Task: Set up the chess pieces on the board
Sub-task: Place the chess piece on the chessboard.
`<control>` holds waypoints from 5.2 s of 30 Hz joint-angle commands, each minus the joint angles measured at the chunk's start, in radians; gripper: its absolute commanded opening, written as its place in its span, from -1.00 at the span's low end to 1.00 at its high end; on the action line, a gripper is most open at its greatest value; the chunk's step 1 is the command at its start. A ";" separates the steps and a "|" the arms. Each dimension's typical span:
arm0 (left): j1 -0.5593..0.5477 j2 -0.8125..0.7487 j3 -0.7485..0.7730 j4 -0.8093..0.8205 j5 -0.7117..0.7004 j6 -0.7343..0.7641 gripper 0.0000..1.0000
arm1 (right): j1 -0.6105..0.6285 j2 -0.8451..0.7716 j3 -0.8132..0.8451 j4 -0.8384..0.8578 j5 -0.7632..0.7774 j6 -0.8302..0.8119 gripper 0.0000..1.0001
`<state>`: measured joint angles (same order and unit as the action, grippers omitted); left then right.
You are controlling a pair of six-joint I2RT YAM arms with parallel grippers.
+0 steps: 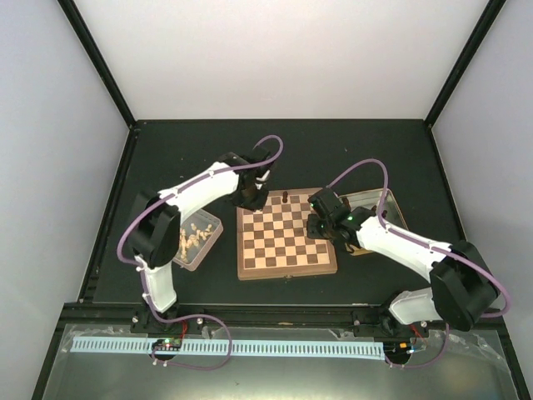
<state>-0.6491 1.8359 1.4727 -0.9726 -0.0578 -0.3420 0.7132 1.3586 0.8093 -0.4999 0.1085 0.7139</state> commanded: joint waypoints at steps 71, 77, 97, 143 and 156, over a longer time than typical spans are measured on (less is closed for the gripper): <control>0.156 -0.379 -0.067 0.106 0.020 0.073 0.14 | 0.077 0.252 0.228 -0.136 0.146 -0.072 -0.38; 0.161 -0.384 -0.077 0.110 0.030 0.078 0.15 | 0.077 0.237 0.223 -0.153 0.120 -0.054 -0.42; 0.178 -0.480 -0.093 0.135 0.016 0.090 0.20 | 0.073 0.328 0.421 -0.222 0.195 -0.115 -0.89; 0.197 -0.489 -0.160 0.167 0.033 0.113 0.21 | -0.086 0.619 0.687 -0.167 0.044 -0.174 -0.79; 0.198 -0.504 -0.161 0.168 0.029 0.110 0.21 | -0.095 0.537 0.694 -0.205 0.084 -0.177 -0.52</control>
<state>-0.4580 1.3430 1.3106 -0.8276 -0.0364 -0.2382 0.6315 1.9709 1.4792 -0.6838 0.1482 0.5362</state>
